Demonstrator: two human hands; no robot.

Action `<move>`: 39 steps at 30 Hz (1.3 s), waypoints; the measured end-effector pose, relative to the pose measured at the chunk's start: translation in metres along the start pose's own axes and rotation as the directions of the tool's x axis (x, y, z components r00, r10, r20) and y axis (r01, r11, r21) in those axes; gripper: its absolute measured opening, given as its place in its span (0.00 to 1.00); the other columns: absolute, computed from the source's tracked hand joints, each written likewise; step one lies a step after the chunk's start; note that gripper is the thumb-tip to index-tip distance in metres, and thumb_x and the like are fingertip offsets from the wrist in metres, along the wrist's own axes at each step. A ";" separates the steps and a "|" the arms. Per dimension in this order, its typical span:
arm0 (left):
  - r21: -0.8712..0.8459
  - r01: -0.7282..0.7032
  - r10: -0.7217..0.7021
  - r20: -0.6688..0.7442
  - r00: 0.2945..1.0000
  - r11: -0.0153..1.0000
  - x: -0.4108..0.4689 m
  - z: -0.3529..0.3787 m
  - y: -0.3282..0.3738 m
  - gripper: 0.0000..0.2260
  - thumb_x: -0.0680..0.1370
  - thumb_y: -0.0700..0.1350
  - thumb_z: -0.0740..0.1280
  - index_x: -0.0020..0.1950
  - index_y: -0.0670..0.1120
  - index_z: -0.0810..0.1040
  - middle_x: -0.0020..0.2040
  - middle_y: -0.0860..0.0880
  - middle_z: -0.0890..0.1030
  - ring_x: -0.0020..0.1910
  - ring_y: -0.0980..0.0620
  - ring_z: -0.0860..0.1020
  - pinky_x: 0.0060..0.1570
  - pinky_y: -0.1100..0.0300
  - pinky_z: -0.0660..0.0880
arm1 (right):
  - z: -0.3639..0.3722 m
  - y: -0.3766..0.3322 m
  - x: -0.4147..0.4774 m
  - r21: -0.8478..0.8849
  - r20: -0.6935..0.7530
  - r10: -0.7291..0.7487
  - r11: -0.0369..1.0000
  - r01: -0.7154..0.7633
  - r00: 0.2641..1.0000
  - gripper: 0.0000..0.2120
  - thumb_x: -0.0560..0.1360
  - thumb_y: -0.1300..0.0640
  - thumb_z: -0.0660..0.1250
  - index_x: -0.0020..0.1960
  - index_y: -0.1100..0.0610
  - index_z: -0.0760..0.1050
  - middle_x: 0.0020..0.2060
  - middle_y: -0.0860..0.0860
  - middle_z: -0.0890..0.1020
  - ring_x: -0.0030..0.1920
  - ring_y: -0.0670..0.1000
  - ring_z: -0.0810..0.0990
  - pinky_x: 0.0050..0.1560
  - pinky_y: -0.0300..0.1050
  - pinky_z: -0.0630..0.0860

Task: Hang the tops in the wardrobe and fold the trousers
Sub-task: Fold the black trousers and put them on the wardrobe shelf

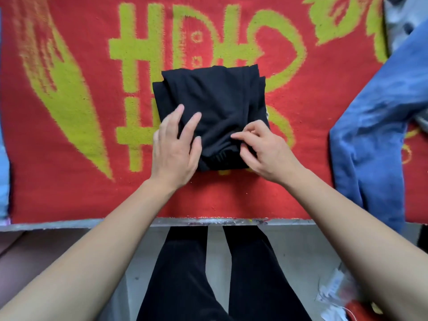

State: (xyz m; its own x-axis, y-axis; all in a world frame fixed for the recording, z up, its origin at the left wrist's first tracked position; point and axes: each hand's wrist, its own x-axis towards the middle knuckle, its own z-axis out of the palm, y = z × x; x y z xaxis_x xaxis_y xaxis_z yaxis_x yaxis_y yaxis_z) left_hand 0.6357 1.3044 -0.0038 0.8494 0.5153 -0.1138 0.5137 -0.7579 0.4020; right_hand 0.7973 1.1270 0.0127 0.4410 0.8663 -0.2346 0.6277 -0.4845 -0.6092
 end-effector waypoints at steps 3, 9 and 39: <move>0.073 -0.024 0.006 0.242 0.970 0.997 -0.008 0.012 -0.006 0.20 0.83 0.53 0.60 0.73 0.50 0.72 0.79 0.41 0.60 0.77 0.39 0.59 0.68 0.41 0.64 | 0.007 0.005 -0.003 -0.097 0.140 -0.004 0.995 0.017 0.990 0.15 0.75 0.62 0.66 0.61 0.61 0.81 0.56 0.58 0.78 0.51 0.59 0.78 0.52 0.54 0.77; -0.114 0.180 -0.153 0.215 0.965 0.977 -0.028 0.016 -0.004 0.16 0.82 0.51 0.64 0.67 0.47 0.77 0.79 0.43 0.60 0.77 0.41 0.58 0.69 0.41 0.63 | -0.003 -0.014 0.003 0.093 -0.078 0.210 0.975 -0.203 0.975 0.11 0.78 0.52 0.66 0.58 0.51 0.82 0.44 0.48 0.81 0.44 0.51 0.81 0.49 0.52 0.78; -0.740 0.672 -0.392 0.622 0.678 -0.013 0.049 -0.069 -0.011 0.26 0.71 0.34 0.74 0.68 0.41 0.74 0.59 0.45 0.83 0.54 0.48 0.83 0.48 0.55 0.81 | -0.045 -0.035 0.032 0.774 0.218 0.588 0.382 -0.505 0.779 0.36 0.62 0.56 0.81 0.67 0.53 0.72 0.56 0.47 0.84 0.56 0.47 0.84 0.56 0.45 0.79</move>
State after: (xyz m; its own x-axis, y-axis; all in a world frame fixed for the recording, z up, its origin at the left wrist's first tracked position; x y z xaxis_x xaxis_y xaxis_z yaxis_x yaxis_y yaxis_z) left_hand 0.6634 1.3658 0.0488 0.4497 0.3972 -0.8000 0.4748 0.6523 0.5908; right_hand 0.8187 1.1661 0.0604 0.5724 0.4167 -0.7062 -0.4795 -0.5285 -0.7005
